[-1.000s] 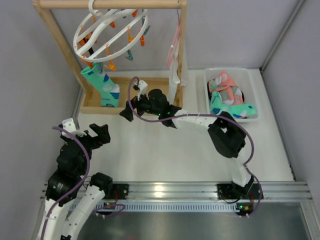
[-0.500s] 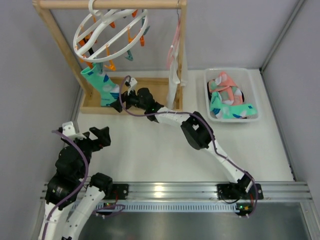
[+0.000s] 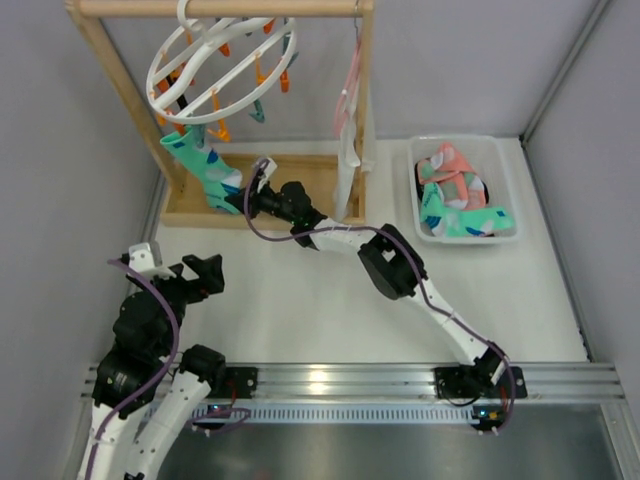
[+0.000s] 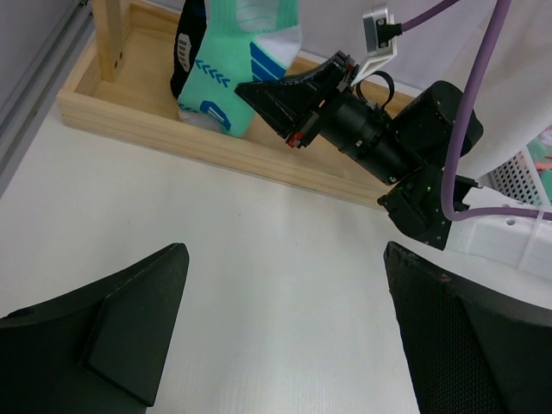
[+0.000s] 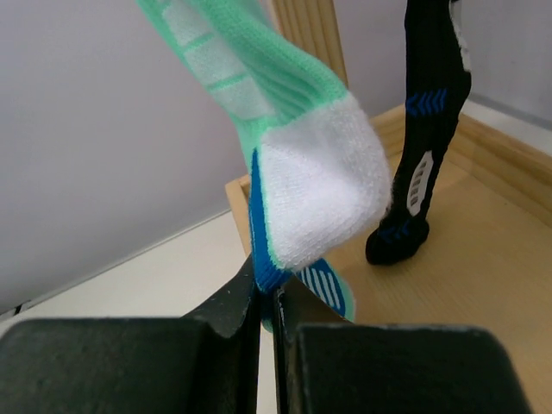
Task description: Remove the socks clipped to the hanger
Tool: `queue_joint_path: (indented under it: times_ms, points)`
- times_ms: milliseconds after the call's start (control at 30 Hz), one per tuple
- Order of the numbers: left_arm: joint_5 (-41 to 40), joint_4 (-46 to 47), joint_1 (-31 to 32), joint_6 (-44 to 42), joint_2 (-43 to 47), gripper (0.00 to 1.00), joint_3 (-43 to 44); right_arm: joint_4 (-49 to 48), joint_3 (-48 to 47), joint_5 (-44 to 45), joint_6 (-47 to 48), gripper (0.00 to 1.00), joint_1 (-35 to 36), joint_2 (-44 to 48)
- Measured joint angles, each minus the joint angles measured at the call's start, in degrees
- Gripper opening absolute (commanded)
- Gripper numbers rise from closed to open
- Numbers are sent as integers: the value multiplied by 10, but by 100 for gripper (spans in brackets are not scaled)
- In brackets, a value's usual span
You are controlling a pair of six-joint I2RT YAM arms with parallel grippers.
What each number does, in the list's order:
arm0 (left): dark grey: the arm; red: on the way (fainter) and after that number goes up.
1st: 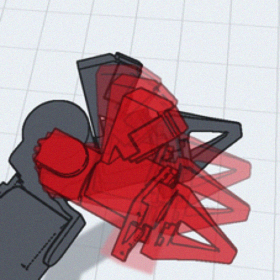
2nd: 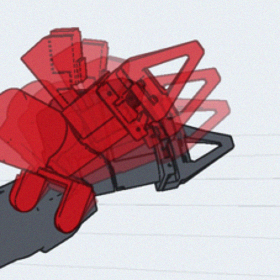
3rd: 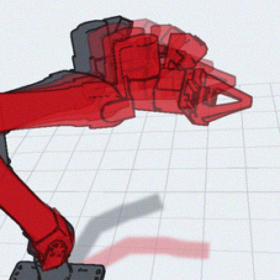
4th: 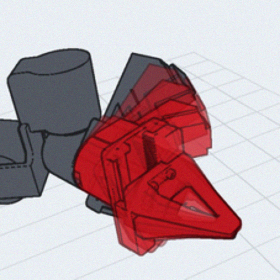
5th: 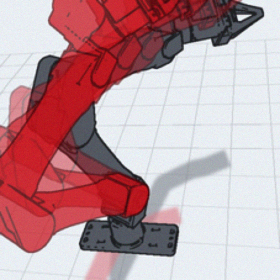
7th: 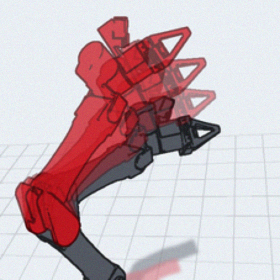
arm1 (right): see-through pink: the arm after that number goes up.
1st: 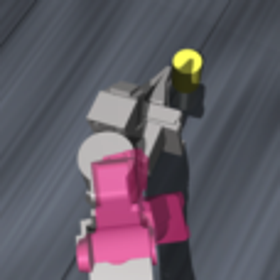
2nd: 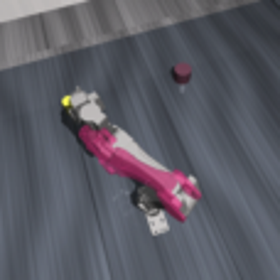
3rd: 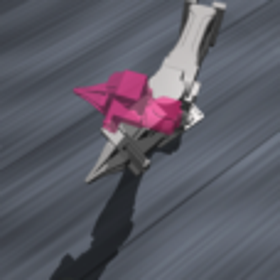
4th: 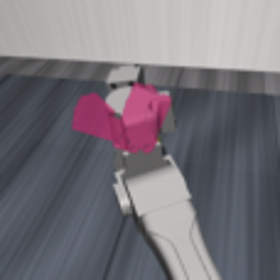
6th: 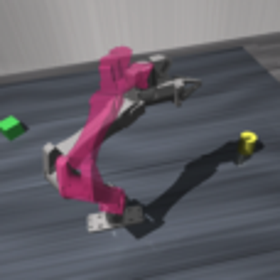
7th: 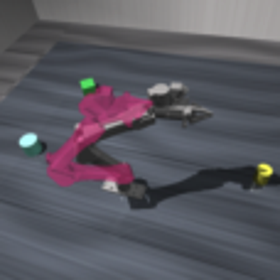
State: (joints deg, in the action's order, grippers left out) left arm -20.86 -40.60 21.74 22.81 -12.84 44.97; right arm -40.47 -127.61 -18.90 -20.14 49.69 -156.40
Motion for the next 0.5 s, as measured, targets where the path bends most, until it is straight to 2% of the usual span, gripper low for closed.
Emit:
queue_joint_path:
  times_ms: [200,500]
  points:
    - [0,0,0,0,2,98,-1,-54,178,-13,2,0,9,95]
    - [0,0,0,0,7,98,-1,-131,437,-37,21,0,38,361]
